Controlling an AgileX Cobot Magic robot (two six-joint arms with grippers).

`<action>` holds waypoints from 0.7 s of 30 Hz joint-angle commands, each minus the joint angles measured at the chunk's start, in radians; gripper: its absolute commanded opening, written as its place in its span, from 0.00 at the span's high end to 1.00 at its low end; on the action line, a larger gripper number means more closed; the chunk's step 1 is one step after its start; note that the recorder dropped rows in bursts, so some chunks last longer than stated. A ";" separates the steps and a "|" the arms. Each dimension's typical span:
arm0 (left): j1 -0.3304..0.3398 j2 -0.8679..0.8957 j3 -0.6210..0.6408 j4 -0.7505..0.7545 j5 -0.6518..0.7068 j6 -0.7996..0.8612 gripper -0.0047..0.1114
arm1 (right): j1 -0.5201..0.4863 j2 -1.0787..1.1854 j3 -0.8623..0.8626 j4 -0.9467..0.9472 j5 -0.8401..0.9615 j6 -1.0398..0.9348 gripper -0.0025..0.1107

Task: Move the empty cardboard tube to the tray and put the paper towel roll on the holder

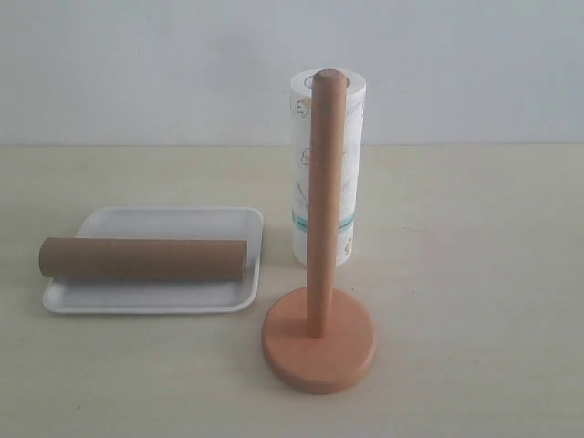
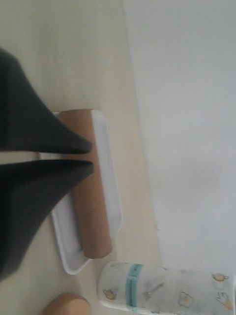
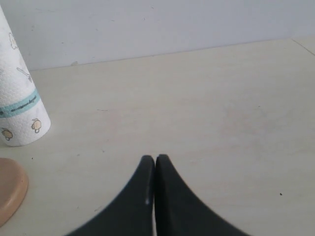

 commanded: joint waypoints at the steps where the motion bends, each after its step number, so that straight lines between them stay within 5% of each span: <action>1: 0.002 -0.003 0.003 0.308 0.109 -0.371 0.92 | -0.007 -0.005 0.000 0.002 -0.003 -0.006 0.98; 21: 0.002 -0.003 0.003 0.315 0.101 -0.390 0.92 | -0.007 -0.005 0.000 0.002 -0.003 -0.006 0.98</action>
